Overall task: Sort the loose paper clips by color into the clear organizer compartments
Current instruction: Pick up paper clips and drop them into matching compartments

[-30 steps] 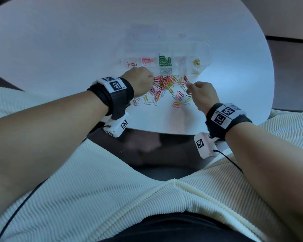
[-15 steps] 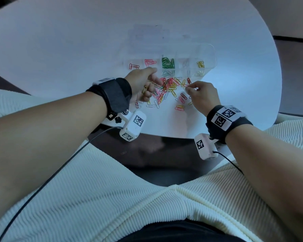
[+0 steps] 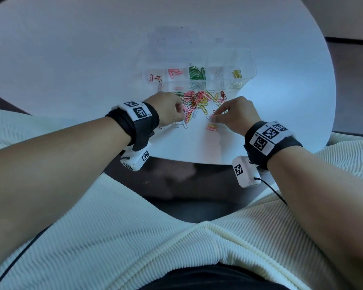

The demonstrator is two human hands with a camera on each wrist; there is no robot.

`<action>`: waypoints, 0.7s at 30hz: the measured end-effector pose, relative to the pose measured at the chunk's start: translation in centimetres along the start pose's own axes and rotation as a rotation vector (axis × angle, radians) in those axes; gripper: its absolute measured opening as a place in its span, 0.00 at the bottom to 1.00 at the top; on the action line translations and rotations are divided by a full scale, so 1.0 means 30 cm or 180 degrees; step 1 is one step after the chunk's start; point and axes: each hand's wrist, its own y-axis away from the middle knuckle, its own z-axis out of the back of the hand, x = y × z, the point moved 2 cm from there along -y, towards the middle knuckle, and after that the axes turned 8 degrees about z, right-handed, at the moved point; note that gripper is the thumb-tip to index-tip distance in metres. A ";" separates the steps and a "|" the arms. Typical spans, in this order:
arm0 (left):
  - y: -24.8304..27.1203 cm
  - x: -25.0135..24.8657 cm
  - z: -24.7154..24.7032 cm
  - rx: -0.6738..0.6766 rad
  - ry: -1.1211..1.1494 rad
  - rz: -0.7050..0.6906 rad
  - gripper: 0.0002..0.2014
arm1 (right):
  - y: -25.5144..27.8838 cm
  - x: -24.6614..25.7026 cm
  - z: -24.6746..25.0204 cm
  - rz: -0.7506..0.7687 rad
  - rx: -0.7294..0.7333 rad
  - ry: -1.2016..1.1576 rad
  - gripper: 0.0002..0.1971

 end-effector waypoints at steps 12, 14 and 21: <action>0.006 -0.011 0.007 -0.0186 -0.0490 -0.0439 0.10 | 0.027 0.061 -0.021 0.0193 0.0062 0.0432 0.06; 0.008 -0.019 -0.001 -0.0189 -0.0626 -0.0585 0.14 | 0.025 0.070 -0.012 0.0253 0.0101 0.0446 0.04; -0.004 -0.024 -0.026 -0.0286 -0.0729 -0.0678 0.14 | 0.021 0.077 -0.003 0.0068 0.0498 0.0658 0.04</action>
